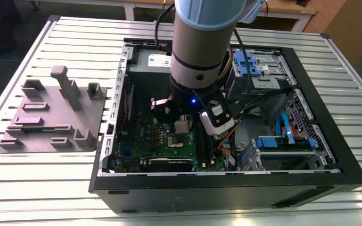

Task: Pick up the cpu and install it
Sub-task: 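Place the cpu into insertion slot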

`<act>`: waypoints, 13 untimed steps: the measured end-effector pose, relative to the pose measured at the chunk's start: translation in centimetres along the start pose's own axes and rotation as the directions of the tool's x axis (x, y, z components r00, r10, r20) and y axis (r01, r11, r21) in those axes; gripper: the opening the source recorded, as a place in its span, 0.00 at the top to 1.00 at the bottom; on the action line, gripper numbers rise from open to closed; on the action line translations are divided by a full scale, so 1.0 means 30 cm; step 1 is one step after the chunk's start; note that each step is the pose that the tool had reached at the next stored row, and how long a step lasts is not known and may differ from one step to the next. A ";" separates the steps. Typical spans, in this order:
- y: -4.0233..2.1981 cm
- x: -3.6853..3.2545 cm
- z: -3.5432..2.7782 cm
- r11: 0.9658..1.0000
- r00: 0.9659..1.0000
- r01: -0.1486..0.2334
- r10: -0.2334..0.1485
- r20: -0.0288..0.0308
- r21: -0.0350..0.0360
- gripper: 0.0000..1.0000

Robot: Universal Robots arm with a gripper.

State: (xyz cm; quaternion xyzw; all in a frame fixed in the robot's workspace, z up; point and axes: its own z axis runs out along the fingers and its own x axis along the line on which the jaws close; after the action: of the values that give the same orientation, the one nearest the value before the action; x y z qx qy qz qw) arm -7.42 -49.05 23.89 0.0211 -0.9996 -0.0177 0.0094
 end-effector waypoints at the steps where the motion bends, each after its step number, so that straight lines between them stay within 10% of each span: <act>1: 0.000 0.000 0.006 1.000 1.000 0.000 0.000 0.000 0.000 0.53; 13: -0.004 0.002 0.071 1.000 1.000 0.000 0.000 0.000 0.000 0.53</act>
State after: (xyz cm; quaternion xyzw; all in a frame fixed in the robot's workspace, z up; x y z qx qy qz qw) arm -7.53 -49.10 21.75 0.0211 -0.9996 -0.0177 0.0094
